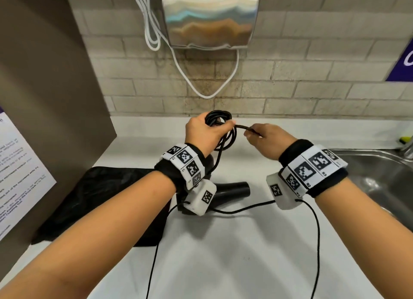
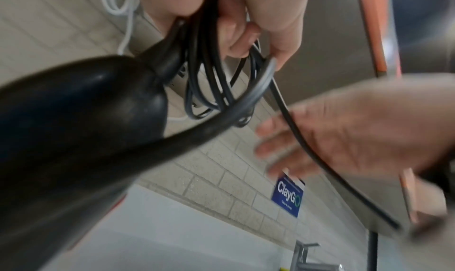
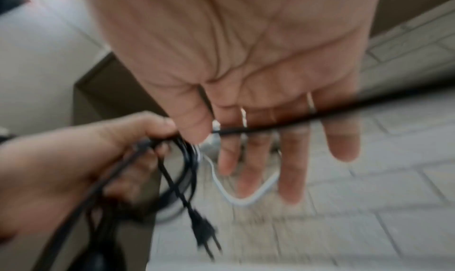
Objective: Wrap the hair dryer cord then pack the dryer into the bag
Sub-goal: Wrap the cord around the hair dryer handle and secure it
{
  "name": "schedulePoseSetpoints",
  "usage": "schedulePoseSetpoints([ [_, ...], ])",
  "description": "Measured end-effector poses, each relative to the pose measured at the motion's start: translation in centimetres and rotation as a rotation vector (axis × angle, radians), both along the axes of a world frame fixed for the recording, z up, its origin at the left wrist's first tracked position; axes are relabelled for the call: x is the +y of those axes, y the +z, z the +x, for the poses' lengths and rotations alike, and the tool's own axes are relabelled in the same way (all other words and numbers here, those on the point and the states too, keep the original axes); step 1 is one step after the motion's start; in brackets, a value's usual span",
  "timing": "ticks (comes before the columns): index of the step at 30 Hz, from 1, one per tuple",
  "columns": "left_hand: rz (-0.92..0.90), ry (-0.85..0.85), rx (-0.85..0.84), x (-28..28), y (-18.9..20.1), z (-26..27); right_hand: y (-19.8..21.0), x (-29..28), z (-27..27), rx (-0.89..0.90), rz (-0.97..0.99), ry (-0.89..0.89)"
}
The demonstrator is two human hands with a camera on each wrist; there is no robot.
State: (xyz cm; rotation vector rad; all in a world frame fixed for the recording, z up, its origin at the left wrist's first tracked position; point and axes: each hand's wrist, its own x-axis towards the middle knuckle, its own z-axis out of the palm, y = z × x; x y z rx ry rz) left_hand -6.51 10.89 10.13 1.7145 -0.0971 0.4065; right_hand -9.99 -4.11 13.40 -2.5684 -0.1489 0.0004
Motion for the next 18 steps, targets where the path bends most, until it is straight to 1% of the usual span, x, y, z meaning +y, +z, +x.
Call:
schedulePoseSetpoints([
  [1, -0.01, 0.006, 0.002, 0.2, 0.0, 0.1, -0.6, -0.2, 0.1, 0.044, 0.02, 0.017],
  [3, -0.033, -0.004, -0.002, 0.4, 0.0, 0.2, -1.4, -0.3, 0.5, -0.004, 0.102, 0.002],
  [5, -0.042, -0.022, -0.009, 0.5, 0.0, 0.3, -1.8, -0.2, 0.9, -0.092, 0.243, -0.081],
  [7, -0.059, -0.035, 0.004, 0.4, 0.1, 0.4, -1.7, 0.3, 1.3, -0.12, 0.42, -0.147],
  [9, -0.076, -0.033, 0.017, 0.6, 0.2, 0.5, -1.6, 0.9, 1.6, -0.135, 0.561, -0.166],
  [10, -0.08, -0.029, 0.02, 0.7, 0.3, 0.5, -1.5, 1.2, 1.6, -0.149, 0.598, -0.163],
  [12, -0.065, -0.036, 0.02, 1.0, 0.4, 0.6, -1.8, 1.9, 1.5, -0.174, 0.598, -0.128],
  [14, -0.018, -0.091, 0.022, 0.9, 0.5, 0.5, -2.1, 2.9, 1.2, -0.192, 0.564, -0.085],
  [16, 0.003, -0.147, 0.032, 0.7, 0.6, 0.3, -2.1, 3.8, 1.0, -0.224, 0.565, -0.084],
  [18, -0.023, -0.143, 0.051, 0.6, 0.7, 0.2, -1.9, 4.2, 0.9, -0.251, 0.567, -0.098],
])
